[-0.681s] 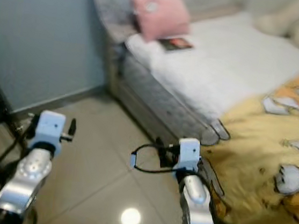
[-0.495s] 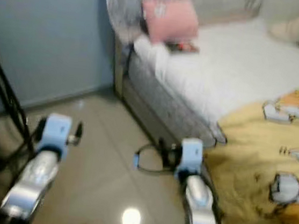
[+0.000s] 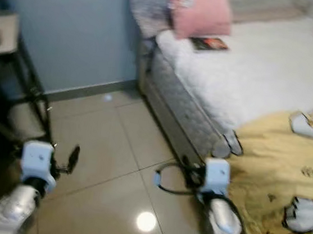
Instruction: Clean up the room
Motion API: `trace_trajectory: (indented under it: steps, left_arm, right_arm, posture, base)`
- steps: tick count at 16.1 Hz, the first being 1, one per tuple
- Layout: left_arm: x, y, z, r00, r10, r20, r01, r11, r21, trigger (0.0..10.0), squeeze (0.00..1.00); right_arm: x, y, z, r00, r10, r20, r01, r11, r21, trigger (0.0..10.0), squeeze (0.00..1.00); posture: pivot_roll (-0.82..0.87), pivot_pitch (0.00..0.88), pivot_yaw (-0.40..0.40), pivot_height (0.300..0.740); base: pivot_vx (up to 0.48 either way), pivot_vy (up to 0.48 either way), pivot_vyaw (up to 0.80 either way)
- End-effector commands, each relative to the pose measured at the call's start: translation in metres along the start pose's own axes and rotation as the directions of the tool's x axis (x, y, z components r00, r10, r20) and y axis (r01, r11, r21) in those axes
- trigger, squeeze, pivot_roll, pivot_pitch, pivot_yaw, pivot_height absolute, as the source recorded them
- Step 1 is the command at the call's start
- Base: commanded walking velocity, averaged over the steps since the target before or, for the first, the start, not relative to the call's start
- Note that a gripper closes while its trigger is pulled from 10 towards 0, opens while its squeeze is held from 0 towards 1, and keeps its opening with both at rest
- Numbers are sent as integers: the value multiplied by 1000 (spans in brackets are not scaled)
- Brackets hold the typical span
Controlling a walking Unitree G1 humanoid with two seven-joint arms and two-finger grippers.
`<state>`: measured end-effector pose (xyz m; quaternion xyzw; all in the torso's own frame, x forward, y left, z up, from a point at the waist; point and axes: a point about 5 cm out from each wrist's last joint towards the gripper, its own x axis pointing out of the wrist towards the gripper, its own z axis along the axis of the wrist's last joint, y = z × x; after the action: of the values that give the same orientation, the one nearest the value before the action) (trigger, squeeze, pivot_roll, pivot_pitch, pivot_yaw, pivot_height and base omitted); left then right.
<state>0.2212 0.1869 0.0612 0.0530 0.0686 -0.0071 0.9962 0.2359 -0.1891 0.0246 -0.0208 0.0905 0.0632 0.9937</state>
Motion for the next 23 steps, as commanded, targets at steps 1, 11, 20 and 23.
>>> trace_trajectory:
  steps: [1, 11, 20, 23]
  left_arm:
    - [1, 2, 7, 1000, -9, 18, 9, 1000, -2, 10000, 0]
    - [36, 2, 20, 999, 52, -7, -52, 998, -38, 10000, 0]
    - [45, -12, 22, 999, 48, -11, -48, 998, 39, 10000, 0]
    - [49, -12, 23, 999, 44, -12, -43, 996, 75, 10000, 0]
  right_arm:
    - [4, 7, 7, 999, 27, 18, -27, 1000, -4, 10000, 1000]
    - [9, 6, 3, 997, 60, -53, -60, 998, 1, 10000, 1000]
    - [26, 7, 4, 997, 40, -68, -39, 999, 20, 10000, 1000]
    - [27, 5, 2, 998, 14, -68, -13, 1000, 21, 10000, 1000]
  posture:
    - [38, 0, -10, 740]
    - [17, 0, -17, 740]
    - [20, 0, -8, 740]
    - [22, 0, -6, 740]
  base:
    - [0, 0, 463]
    - [0, 141, 458]
    - [0, 198, 304]
    - [171, -254, 721]
